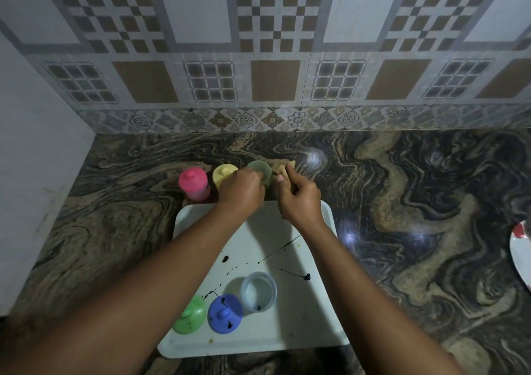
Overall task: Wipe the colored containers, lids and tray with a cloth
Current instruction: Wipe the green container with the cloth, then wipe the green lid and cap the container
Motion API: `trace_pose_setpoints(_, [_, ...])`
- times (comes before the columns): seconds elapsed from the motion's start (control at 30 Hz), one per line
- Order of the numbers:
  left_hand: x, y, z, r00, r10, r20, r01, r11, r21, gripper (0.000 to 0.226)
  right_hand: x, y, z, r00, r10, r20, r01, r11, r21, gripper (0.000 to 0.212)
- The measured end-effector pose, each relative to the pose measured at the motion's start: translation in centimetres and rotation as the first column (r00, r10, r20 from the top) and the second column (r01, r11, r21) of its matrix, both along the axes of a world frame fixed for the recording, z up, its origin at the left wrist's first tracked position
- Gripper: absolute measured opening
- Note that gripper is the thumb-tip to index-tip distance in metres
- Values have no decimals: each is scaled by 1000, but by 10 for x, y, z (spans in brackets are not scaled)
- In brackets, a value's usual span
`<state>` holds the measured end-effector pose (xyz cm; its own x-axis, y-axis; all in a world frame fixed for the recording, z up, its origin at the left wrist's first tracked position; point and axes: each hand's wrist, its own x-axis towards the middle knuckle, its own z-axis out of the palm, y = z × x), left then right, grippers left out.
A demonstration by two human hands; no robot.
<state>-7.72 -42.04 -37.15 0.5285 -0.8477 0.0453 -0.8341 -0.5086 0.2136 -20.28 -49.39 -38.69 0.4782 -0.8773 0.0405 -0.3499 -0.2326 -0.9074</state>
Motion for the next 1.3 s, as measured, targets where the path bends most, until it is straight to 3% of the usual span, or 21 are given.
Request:
trace_pose_setpoints(0.27, [0,35,24,994,-63,-85,40,968,-249,33,-7,9,5,998,45,51,-48,997,54,50])
trace_pose_setpoints(0.53, [8,127,71,979,26,-201,-103,918,-383,34,-11,62,37,973,124,194,-160,971,180,65])
trace_pose_setpoints(0.6, [3,151,79,971,47,-236,-140,907,-397,32,-14,82,48,959,164,230,-215,953,215,54])
trace_pose_setpoints(0.7, [-7,183,77,960,66,-273,-165,919,-359,27,-22,118,65,938,237,254,-290,937,195,25])
trace_pose_setpoints(0.87, [-27,225,55,932,117,-343,-212,944,-255,22,-33,171,54,919,345,190,-381,902,204,42])
trace_pose_setpoints(1.07, [-51,259,23,932,132,-338,-169,982,-84,29,-53,212,29,915,399,65,-404,897,182,40])
trace_pose_setpoints(1.3, [-68,278,-7,968,156,-197,-149,988,51,30,-68,232,22,903,428,-30,-410,882,232,42])
